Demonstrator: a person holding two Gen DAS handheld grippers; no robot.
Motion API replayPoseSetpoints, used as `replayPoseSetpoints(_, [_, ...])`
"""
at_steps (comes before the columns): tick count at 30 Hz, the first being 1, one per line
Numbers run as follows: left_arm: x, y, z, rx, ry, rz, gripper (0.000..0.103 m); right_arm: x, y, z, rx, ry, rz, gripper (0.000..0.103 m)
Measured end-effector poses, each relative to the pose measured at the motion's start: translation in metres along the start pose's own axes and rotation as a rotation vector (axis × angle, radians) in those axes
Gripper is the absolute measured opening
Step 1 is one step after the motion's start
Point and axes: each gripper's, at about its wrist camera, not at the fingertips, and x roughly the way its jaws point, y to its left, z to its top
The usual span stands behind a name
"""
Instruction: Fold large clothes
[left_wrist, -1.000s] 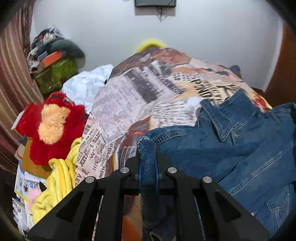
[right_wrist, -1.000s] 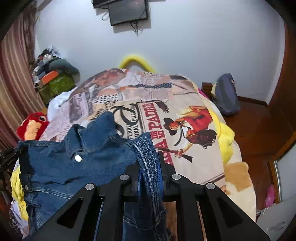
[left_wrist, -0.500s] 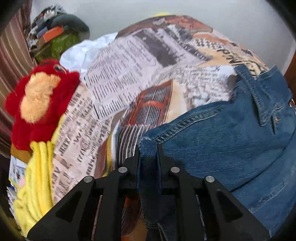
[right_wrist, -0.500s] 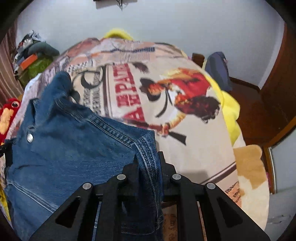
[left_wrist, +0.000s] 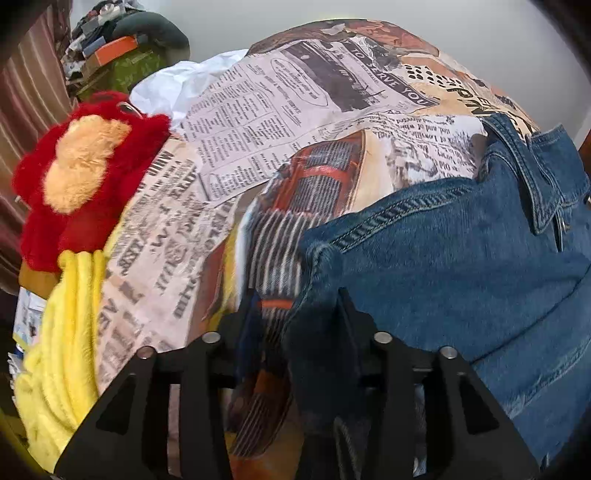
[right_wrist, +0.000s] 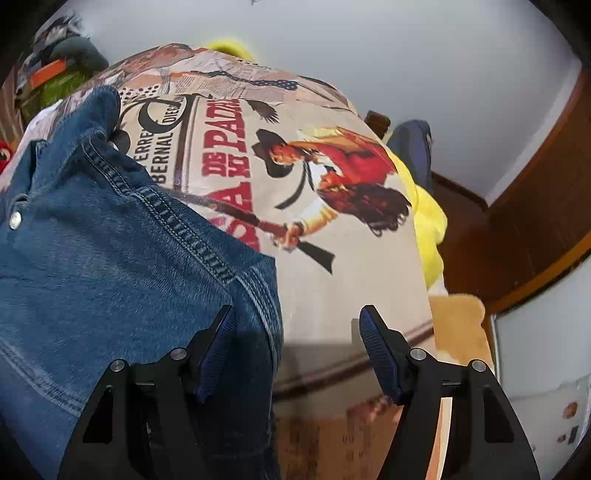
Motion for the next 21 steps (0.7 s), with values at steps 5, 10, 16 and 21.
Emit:
replayPoseSetpoints(5, [-0.026, -0.002, -0.002, 0.025, -0.012, 0.03, 0.043, -0.033, -0.009, -0.002, 0.041, -0.001, 0.039, 0.066])
replayPoseSetpoints(10, [-0.07, -0.006, -0.004, 0.037, -0.064, 0.009, 0.045, -0.09, -0.007, -0.006, 0.028, -0.073, 0.082, 0.066])
replayPoseSetpoints(16, [-0.138, -0.021, -0.014, 0.078, -0.155, -0.042, 0.053, -0.166, 0.002, -0.014, 0.017, -0.172, 0.147, 0.066])
replayPoseSetpoints(21, [-0.195, -0.029, -0.037, 0.123, -0.235, -0.088, 0.061, -0.224, 0.008, -0.032, 0.026, -0.224, 0.225, 0.066])
